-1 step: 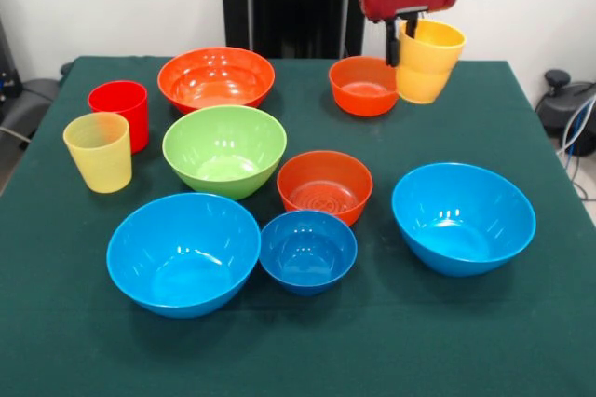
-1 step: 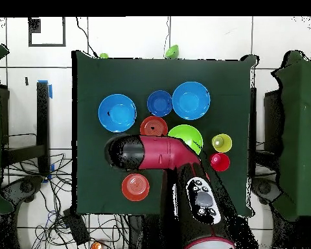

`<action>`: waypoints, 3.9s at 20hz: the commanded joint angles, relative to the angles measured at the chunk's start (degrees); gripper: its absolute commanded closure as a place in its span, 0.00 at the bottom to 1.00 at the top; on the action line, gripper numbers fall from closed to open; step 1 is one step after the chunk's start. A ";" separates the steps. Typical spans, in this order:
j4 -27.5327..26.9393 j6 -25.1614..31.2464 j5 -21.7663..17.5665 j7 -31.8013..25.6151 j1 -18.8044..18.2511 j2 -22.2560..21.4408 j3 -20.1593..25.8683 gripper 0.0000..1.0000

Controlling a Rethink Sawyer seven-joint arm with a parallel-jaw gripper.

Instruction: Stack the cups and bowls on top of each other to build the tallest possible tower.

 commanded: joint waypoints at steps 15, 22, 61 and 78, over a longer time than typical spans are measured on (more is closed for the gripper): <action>-11.31 -2.12 -1.80 4.50 2.79 6.14 5.17 1.00; -17.04 -0.43 -3.08 5.22 5.00 8.80 1.77 1.00; -17.37 -10.54 -7.69 4.23 3.88 13.87 2.10 1.00; -11.51 -11.94 -6.51 5.27 2.84 14.45 3.16 1.00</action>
